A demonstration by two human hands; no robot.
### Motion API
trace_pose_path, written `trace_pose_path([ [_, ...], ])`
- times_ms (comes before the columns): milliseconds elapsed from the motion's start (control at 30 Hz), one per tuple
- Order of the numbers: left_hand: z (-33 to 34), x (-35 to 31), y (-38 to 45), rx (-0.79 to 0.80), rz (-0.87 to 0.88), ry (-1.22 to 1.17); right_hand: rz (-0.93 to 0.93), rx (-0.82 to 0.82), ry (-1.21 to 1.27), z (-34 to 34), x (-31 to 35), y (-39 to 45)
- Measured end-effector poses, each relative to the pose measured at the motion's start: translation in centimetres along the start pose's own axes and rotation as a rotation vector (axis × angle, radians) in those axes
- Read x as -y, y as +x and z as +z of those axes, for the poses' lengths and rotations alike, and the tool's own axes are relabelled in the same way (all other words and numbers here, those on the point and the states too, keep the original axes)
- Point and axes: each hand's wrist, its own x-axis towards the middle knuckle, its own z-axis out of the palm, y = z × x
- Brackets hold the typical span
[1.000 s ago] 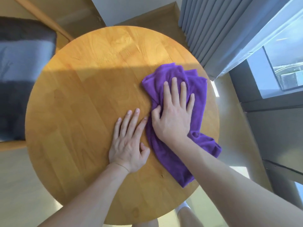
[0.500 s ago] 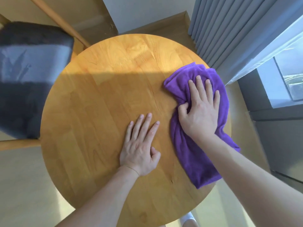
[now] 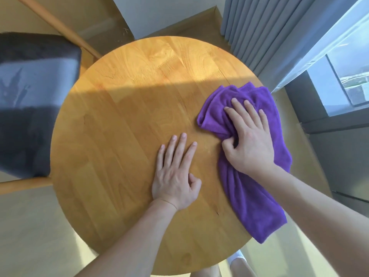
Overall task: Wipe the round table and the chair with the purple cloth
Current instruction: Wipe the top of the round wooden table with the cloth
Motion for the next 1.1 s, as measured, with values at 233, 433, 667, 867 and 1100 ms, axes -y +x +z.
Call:
trace_pose_path([
  [233, 0.2, 0.3, -0.1, 0.005, 0.008, 0.012, 0.042, 0.082, -0.031, 2.2, 4.8, -2.9],
  [433, 0.1, 0.1, -0.1, 0.006, 0.006, 0.0, -0.358, 0.301, -0.117, -1.4, -1.9, -0.9],
  [667, 0.1, 0.2, -0.1, 0.015, 0.007, 0.016, 0.157, -0.03, -0.058, -0.2, 0.2, 3.5],
  [867, 0.1, 0.2, -0.2, 0.031, 0.012, 0.029, 0.284, -0.063, -0.025, 3.1, 6.5, 3.3],
  [1100, 0.0, 0.2, -0.1, 0.022, 0.011, 0.001, -0.328, 0.281, -0.074, -1.5, -1.7, 2.8],
])
